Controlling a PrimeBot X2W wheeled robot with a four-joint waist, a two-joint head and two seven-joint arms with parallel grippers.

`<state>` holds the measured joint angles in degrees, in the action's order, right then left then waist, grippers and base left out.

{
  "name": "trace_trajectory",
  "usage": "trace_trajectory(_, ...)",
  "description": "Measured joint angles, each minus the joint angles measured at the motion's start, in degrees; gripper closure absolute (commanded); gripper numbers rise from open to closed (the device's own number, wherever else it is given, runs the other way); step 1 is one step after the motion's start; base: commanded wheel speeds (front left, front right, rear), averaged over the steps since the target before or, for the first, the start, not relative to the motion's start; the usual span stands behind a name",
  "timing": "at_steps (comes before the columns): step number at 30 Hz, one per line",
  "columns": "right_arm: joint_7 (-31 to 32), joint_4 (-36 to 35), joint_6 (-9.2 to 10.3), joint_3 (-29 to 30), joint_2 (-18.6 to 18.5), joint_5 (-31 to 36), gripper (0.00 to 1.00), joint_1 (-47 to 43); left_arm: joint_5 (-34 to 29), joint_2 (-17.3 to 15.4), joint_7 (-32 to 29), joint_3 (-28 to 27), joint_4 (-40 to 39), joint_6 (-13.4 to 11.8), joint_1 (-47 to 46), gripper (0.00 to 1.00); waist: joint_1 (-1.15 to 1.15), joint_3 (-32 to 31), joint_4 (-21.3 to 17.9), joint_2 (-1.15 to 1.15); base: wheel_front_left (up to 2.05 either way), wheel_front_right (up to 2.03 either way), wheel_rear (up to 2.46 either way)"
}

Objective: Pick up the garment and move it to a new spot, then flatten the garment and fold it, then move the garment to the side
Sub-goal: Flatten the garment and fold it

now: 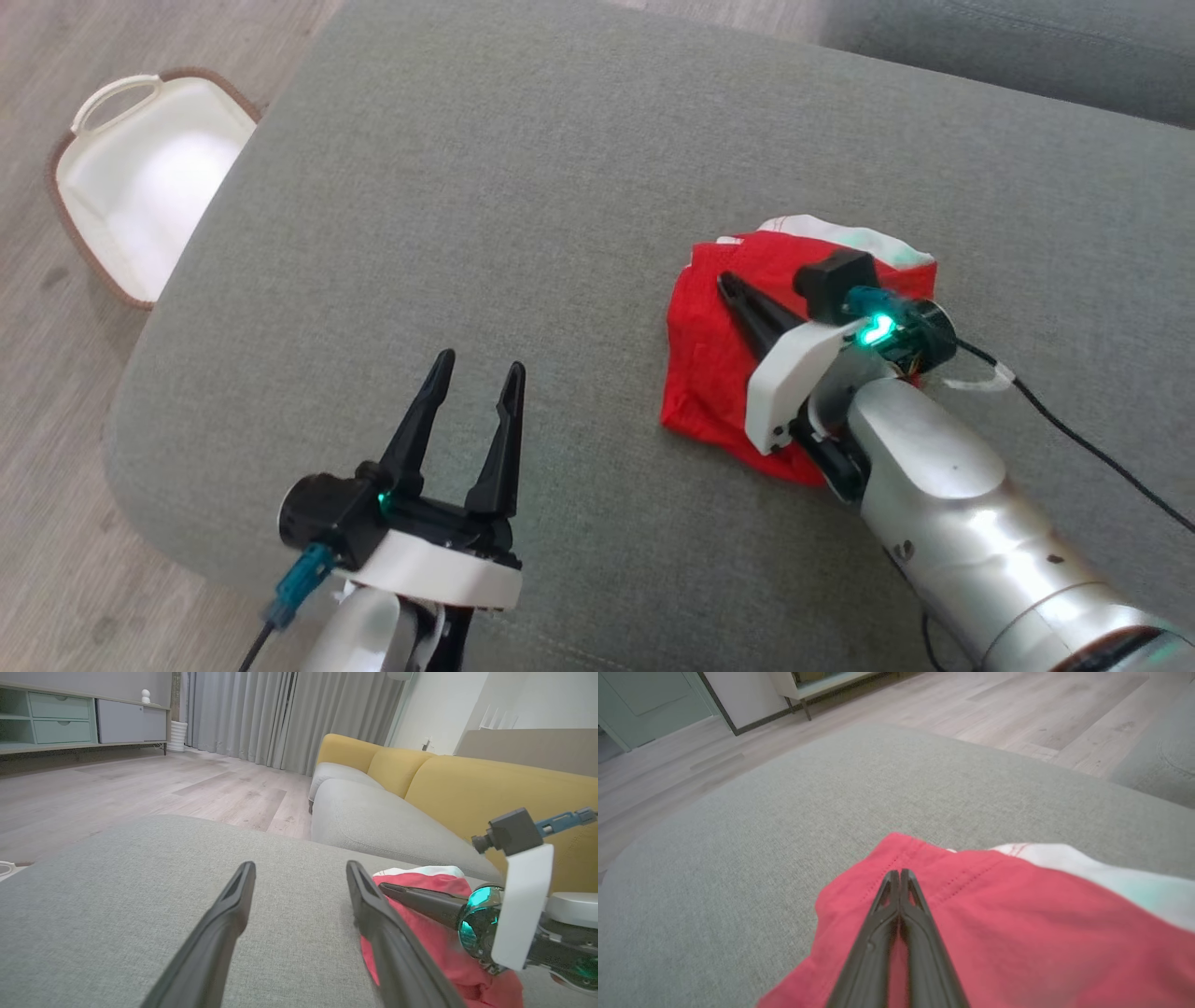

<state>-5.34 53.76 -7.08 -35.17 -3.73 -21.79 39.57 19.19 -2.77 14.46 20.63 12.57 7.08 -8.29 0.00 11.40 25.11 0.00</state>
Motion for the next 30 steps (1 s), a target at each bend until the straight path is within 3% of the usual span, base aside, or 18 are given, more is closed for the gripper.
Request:
trace_trajectory(4, -3.9, 1.75, 0.0, 2.2, -0.04, 0.35, 1.0, 0.4, 0.0, 0.0, 0.0, -0.02, -0.07, -0.02, 0.0, 0.0, 0.0, -0.2, -0.61, 0.0, 0.0, 0.0, 0.0)
trace_trajectory(11, -5.63, 11.82, 0.0, 8.77, -0.26, 6.2, 1.0, 2.13, 0.0, 0.0, 0.0, 0.04, -0.4, -0.02, -0.01, 0.0, 0.0, 0.52, -0.34, 0.0, 0.0, 0.0, 0.0)
trace_trajectory(16, -7.45, 11.48, 0.0, 9.98, -0.21, 7.1, 1.0, 2.15, -0.01, 0.0, 0.0, -0.29, -0.38, -0.02, -0.01, 0.0, 0.0, 0.39, -0.85, 0.0, 0.0, 0.0, 0.0)
trace_trajectory(25, -8.87, -0.03, 0.0, 8.46, 0.07, 3.6, 1.0, -3.0, -0.65, 0.01, 0.0, -2.27, -1.31, -0.03, 0.17, 0.0, 0.0, -2.34, -3.9, 0.0, 0.0, 0.0, 0.0)
trace_trajectory(30, -8.9, -9.4, 0.0, 15.29, 0.02, 5.64, 1.0, -8.62, -0.7, 0.03, 0.0, -4.22, -3.67, -0.62, 0.57, 0.0, 0.0, -4.05, -6.76, 0.0, 0.0, 0.0, 0.0)
